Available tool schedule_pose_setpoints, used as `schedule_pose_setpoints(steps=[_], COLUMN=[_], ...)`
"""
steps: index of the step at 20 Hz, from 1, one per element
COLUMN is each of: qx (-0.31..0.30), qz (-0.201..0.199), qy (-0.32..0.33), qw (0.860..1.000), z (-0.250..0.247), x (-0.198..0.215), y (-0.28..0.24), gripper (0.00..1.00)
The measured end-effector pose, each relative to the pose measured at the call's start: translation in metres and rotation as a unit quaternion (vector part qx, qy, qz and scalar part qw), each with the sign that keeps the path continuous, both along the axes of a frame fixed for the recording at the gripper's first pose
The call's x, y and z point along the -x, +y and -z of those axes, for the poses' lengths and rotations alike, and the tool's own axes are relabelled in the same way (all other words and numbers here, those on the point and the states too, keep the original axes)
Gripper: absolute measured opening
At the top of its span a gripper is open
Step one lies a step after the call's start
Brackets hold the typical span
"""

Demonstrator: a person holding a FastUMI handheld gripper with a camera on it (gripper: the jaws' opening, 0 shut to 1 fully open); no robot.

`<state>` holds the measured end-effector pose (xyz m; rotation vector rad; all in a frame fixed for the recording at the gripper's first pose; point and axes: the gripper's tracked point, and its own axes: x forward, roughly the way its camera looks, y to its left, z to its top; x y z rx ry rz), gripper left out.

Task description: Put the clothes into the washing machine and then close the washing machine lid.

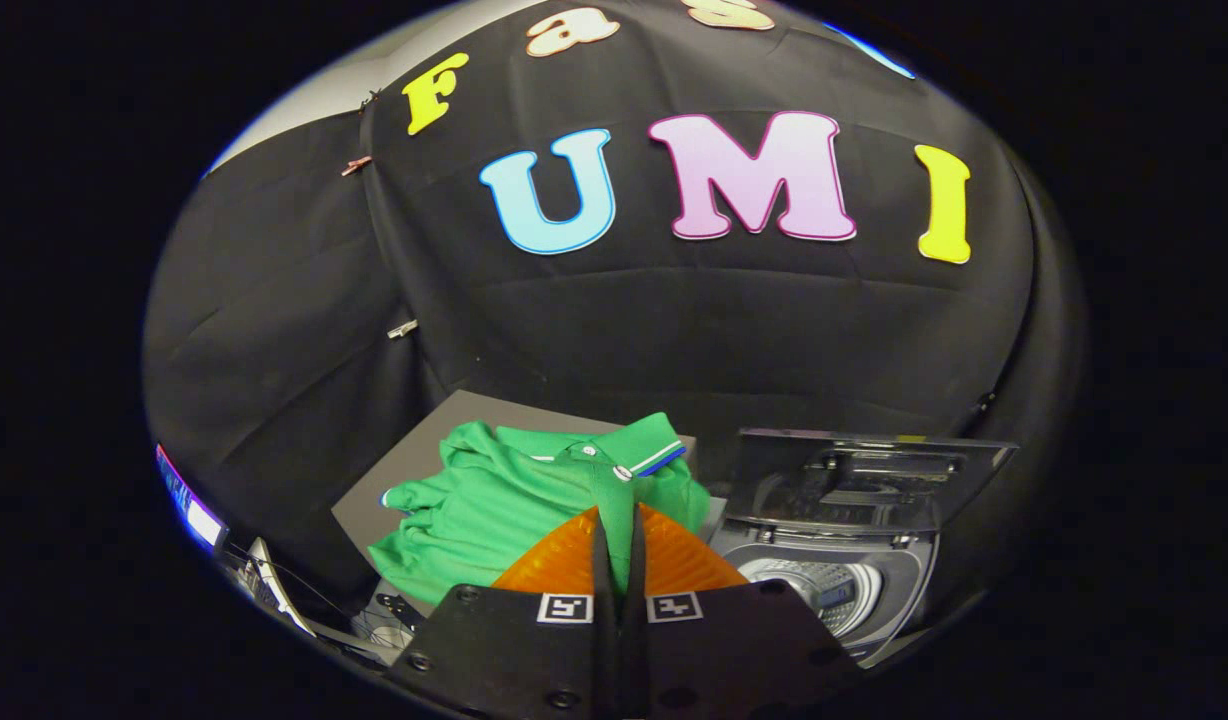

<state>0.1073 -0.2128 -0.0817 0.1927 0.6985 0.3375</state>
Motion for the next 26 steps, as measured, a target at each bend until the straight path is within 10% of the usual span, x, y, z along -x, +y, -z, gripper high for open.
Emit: schedule_pose_setpoints(steps=[26], qx=[-0.011], qz=[0.045], qy=[0.030], qw=[0.998], z=[0.054], x=[-0.021], y=[-0.175], gripper=[0.05])
